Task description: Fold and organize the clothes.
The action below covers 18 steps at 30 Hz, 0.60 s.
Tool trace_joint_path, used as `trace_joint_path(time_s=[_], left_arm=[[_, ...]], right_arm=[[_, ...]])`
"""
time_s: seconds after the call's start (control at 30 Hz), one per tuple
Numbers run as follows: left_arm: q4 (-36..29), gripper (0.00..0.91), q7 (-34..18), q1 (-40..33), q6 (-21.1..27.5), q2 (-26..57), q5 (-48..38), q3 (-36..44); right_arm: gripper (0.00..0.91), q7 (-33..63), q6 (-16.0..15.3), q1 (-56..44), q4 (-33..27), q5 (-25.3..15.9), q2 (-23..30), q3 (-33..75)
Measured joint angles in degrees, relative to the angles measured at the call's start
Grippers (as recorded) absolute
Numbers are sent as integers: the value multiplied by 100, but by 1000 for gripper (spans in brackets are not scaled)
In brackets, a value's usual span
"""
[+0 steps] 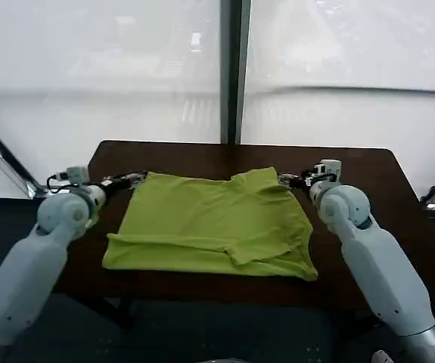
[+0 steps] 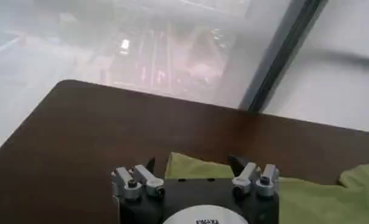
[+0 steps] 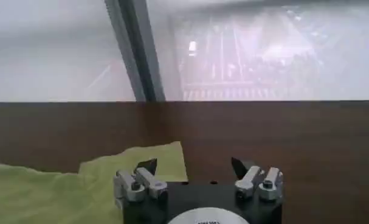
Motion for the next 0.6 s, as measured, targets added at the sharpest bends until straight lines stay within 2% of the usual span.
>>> trace_joint_path(time_s=[0.1, 0.13, 0.2, 0.37, 0.4, 0.47, 0.5, 0.53, 0.57, 0.6], left_arm=[[155, 878, 42, -92, -27, -63, 72, 57], [190, 878, 50, -110, -29, -78, 83, 73], [254, 809, 59, -125, -33, -97, 106, 95], [307, 731, 67, -110, -36, -121, 129, 106], [306, 653, 68, -94, -42, -121, 134, 105], [306, 566, 68, -78, -58, -126, 140, 105], [307, 536, 67, -75, -60, -128, 141, 105], [308, 439, 67, -73, -62, -129, 145, 105], [308, 400, 66, -72, -63, -134, 150, 105], [307, 332, 67, -69, -64, -139, 151, 105]], right_arm=[[761, -2, 0, 18, -47, -32, 32, -11], [751, -2, 0, 18, -60, -38, 38, -17], [751, -4, 0, 22, -72, -41, 46, -35], [731, -6, 0, 57, -116, -46, 71, -76], [722, -6, 0, 58, -129, -54, 78, -81], [683, -7, 0, 57, -149, -67, 92, -89], [644, -7, 0, 57, -157, -70, 96, -89], [595, -8, 0, 54, -160, -73, 100, -89], [575, -8, 0, 51, -166, -77, 105, -89], [497, -8, 0, 50, -172, -81, 111, -88]])
